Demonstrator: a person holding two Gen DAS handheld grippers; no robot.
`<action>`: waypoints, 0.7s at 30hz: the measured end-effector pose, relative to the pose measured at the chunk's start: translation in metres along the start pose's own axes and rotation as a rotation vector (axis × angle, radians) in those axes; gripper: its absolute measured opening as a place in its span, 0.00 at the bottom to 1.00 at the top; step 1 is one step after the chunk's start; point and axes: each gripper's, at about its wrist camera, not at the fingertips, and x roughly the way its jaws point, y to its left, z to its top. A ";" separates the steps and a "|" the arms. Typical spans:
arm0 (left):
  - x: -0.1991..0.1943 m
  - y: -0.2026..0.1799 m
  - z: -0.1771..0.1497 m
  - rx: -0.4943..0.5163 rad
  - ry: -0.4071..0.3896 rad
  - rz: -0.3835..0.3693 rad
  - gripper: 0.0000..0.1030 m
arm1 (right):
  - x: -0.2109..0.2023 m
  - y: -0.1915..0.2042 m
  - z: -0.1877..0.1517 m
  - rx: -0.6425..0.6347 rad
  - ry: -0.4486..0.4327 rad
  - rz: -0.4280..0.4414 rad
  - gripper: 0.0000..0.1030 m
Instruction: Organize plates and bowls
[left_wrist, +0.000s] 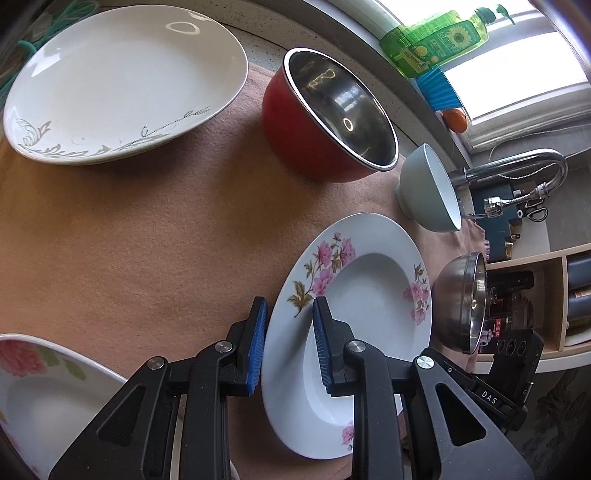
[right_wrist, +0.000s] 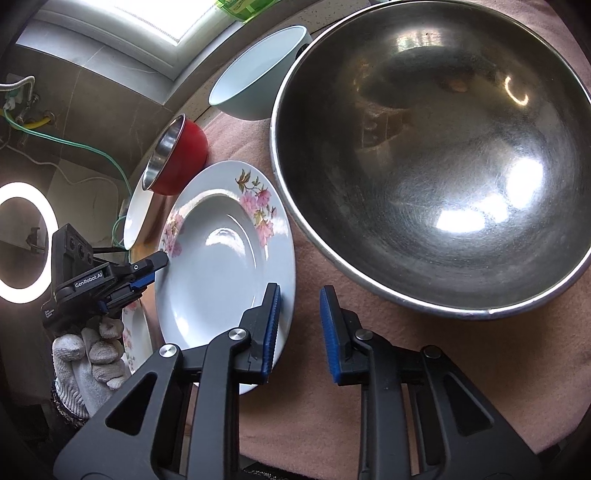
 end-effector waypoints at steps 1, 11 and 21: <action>0.000 -0.001 0.000 0.004 0.000 0.003 0.22 | 0.000 0.001 0.000 -0.001 0.001 0.001 0.21; -0.001 -0.013 -0.003 0.074 -0.006 0.057 0.22 | 0.010 0.011 0.000 -0.049 0.022 -0.005 0.15; -0.002 -0.019 -0.011 0.094 -0.021 0.098 0.23 | 0.011 0.016 0.004 -0.082 0.020 -0.025 0.15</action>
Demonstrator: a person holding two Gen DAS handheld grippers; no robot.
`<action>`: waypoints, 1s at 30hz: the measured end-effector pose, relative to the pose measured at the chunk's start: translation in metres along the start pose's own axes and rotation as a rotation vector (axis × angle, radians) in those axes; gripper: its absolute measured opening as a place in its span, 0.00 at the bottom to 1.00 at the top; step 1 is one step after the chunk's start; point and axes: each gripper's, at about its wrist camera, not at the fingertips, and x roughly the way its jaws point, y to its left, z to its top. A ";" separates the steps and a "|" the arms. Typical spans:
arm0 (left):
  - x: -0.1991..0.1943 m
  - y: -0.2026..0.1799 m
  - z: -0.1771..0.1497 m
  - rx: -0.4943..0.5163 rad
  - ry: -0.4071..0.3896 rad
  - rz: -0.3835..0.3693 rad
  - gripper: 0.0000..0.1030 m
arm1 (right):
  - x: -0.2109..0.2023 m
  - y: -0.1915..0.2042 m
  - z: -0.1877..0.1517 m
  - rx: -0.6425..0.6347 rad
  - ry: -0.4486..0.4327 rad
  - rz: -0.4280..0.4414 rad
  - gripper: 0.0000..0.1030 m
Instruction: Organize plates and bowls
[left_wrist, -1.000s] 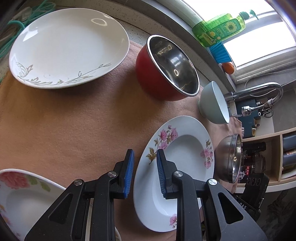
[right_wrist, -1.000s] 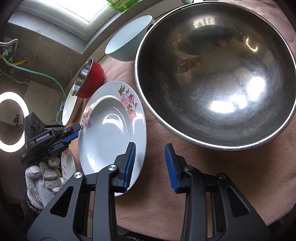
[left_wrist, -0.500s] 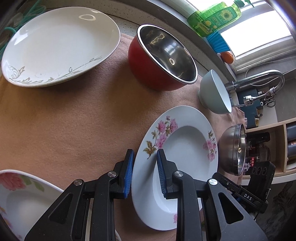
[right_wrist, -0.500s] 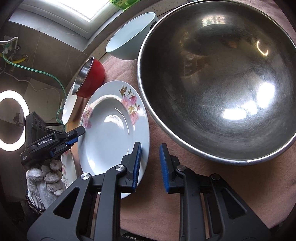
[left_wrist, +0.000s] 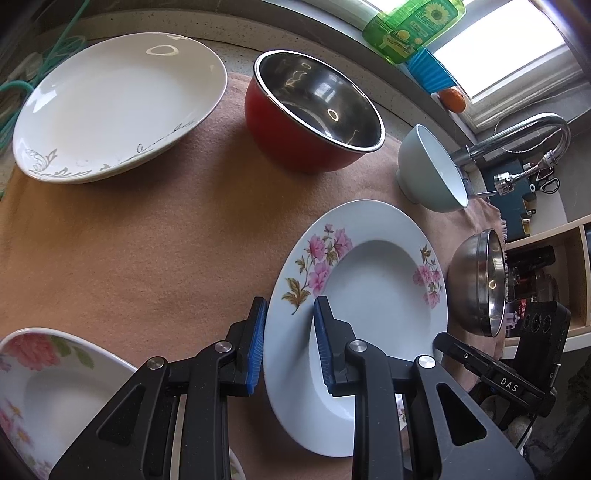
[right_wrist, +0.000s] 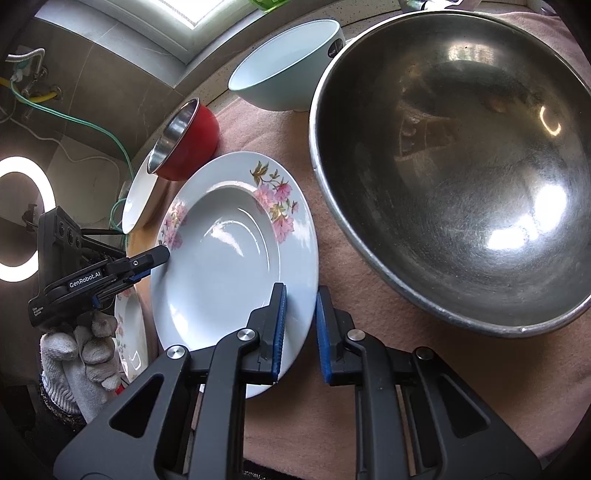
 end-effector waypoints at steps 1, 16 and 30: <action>0.000 0.000 -0.001 -0.006 0.001 -0.002 0.23 | 0.000 0.000 0.000 -0.001 0.001 0.000 0.16; -0.002 -0.002 -0.028 -0.049 0.010 0.002 0.23 | -0.001 0.007 -0.012 -0.047 0.022 -0.019 0.16; -0.009 -0.008 -0.066 -0.071 -0.007 0.015 0.23 | -0.008 -0.003 -0.031 -0.088 0.052 -0.016 0.16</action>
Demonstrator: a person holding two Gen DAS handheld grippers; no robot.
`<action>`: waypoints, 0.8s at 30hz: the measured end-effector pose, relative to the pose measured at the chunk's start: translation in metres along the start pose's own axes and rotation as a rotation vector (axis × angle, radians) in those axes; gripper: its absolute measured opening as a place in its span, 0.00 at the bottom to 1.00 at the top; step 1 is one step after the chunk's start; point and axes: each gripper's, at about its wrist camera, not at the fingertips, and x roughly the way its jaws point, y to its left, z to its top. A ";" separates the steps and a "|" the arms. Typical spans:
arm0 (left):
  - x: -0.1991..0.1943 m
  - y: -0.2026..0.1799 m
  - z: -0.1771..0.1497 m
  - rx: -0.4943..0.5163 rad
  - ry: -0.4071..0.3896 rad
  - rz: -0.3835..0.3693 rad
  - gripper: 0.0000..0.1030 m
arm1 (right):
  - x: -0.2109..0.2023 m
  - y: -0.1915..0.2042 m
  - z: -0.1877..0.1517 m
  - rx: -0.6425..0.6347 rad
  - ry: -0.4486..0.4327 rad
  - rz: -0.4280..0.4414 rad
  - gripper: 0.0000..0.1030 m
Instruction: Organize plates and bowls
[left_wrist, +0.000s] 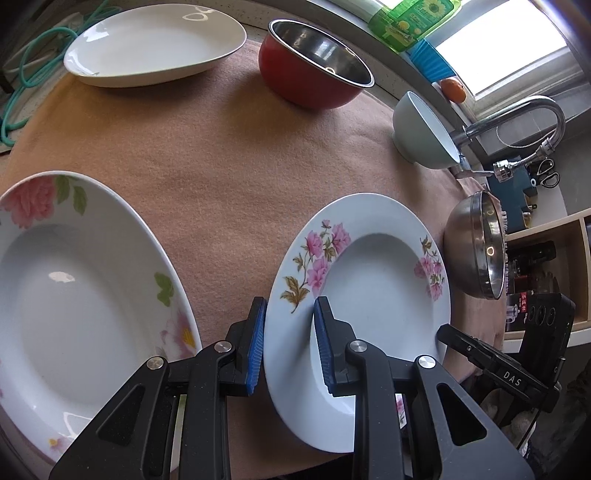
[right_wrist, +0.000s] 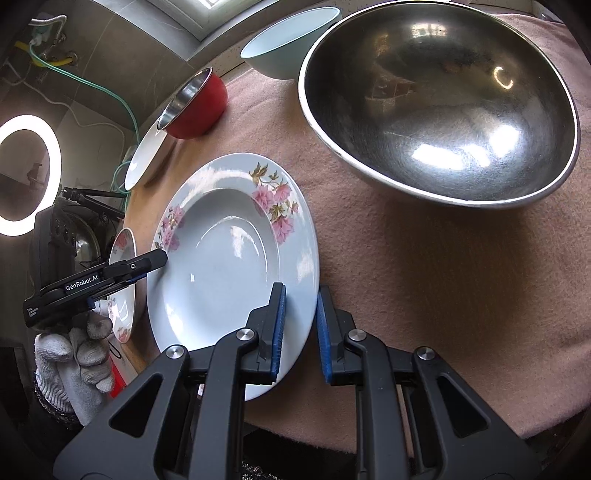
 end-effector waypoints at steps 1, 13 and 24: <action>-0.001 0.000 -0.002 -0.006 -0.002 -0.001 0.23 | 0.000 0.000 -0.001 -0.003 0.002 0.000 0.16; -0.005 0.000 -0.021 -0.024 -0.015 0.011 0.24 | -0.003 -0.001 -0.012 -0.041 0.025 -0.001 0.17; -0.005 -0.001 -0.024 -0.011 -0.020 0.026 0.24 | -0.003 0.001 -0.015 -0.048 0.025 -0.009 0.17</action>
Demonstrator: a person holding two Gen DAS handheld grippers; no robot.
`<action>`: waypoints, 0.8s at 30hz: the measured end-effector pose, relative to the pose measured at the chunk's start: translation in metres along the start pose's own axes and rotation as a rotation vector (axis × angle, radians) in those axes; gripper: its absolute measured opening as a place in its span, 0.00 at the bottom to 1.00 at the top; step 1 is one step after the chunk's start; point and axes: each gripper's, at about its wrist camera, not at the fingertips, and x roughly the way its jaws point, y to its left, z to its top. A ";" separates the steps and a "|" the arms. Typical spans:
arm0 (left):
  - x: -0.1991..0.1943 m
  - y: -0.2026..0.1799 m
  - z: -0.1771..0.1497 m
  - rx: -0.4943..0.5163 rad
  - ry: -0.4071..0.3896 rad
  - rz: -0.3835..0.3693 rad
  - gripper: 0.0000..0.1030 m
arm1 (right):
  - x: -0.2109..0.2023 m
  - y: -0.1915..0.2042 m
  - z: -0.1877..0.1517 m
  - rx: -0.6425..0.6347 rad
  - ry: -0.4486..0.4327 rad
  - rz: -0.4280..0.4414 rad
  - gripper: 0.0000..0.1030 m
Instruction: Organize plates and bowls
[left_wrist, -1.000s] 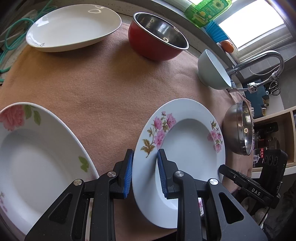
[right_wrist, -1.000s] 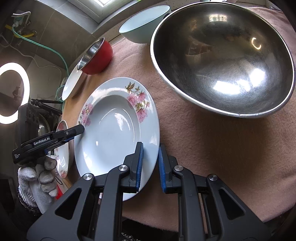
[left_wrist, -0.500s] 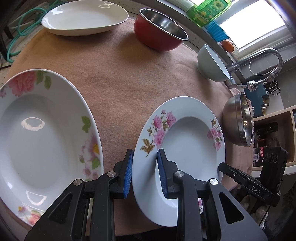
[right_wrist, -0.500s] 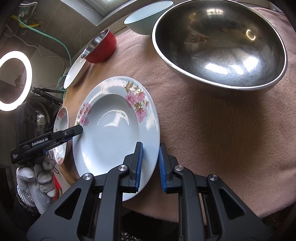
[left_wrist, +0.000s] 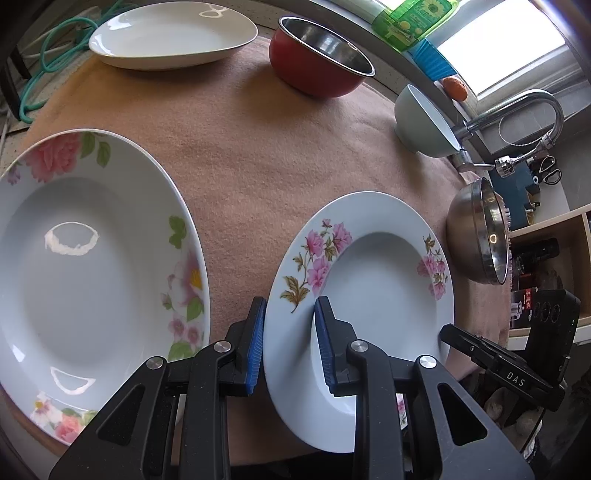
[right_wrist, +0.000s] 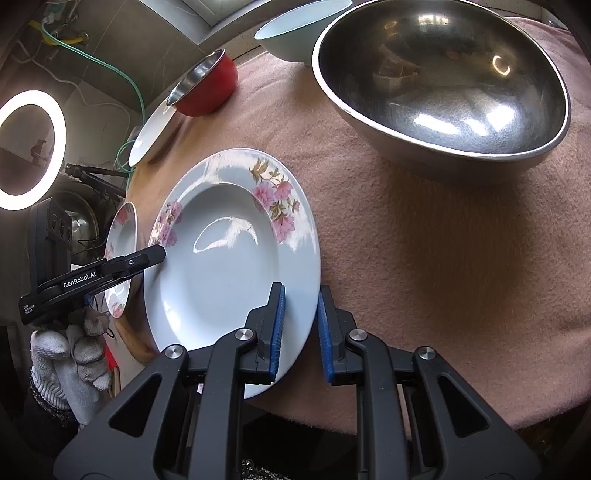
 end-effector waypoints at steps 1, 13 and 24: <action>0.000 0.000 0.000 0.002 0.001 0.001 0.24 | 0.000 0.000 0.000 -0.003 0.001 -0.002 0.17; 0.003 -0.011 -0.002 0.072 -0.015 0.062 0.25 | 0.000 0.003 -0.001 -0.023 0.006 -0.016 0.18; -0.010 -0.016 0.000 0.096 -0.081 0.100 0.25 | -0.016 0.008 0.006 -0.047 -0.047 -0.058 0.20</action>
